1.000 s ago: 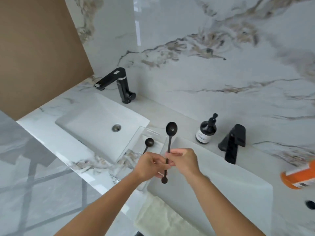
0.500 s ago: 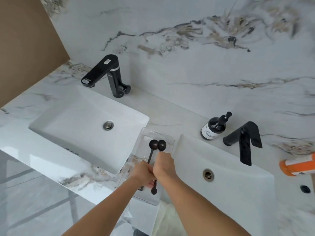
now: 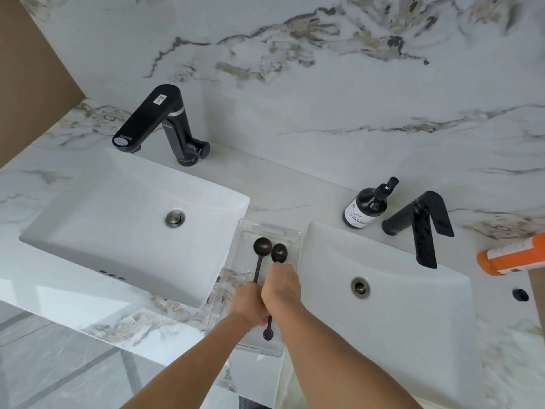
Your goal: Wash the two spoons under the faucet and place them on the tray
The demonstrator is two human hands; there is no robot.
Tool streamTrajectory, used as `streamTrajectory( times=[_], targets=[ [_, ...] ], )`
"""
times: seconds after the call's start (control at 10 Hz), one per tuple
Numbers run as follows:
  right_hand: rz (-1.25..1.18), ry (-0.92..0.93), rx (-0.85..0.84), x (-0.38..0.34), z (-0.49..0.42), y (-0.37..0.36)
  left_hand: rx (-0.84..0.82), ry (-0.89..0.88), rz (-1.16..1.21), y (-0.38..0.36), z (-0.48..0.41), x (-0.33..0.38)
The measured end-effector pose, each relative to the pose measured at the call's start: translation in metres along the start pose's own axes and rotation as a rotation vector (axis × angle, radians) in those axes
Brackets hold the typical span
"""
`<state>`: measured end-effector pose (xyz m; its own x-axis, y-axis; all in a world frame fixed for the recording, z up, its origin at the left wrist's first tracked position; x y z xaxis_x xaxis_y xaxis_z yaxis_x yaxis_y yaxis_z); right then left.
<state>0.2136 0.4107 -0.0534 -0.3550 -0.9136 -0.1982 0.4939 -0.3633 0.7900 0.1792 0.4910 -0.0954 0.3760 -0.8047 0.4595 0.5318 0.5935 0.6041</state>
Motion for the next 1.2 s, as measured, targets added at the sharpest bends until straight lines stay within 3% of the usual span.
streamTrajectory(
  times=[0.3,0.8,1.0,1.1,1.2],
  targets=[
    [-0.122,-0.06,0.01,0.015,-0.006,0.004,0.096,-0.076,-0.09,-0.002,0.005,0.011],
    [-0.039,0.042,0.073,0.017,-0.003,0.023,0.109,-0.027,0.089,0.001,0.018,0.014],
    [-0.307,0.008,0.097,0.043,-0.003,0.043,0.082,-0.049,0.161,0.002,0.015,0.015],
    [-0.596,-0.044,0.094,0.073,-0.005,0.045,0.121,-0.084,0.155,0.008,0.015,0.033],
    [-0.8,-0.063,0.106,0.105,-0.005,0.05,0.2,-0.123,0.016,0.013,0.02,0.064]
  ],
)
Point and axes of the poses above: each hand's wrist, its own z-axis away from the middle knuckle, its own y-axis out of the back of the hand, x = y × z, the point moved 5 cm from there along -z, towards the middle knuckle, and after that the axes turned 2 degrees about z, right-handed, at the moved point
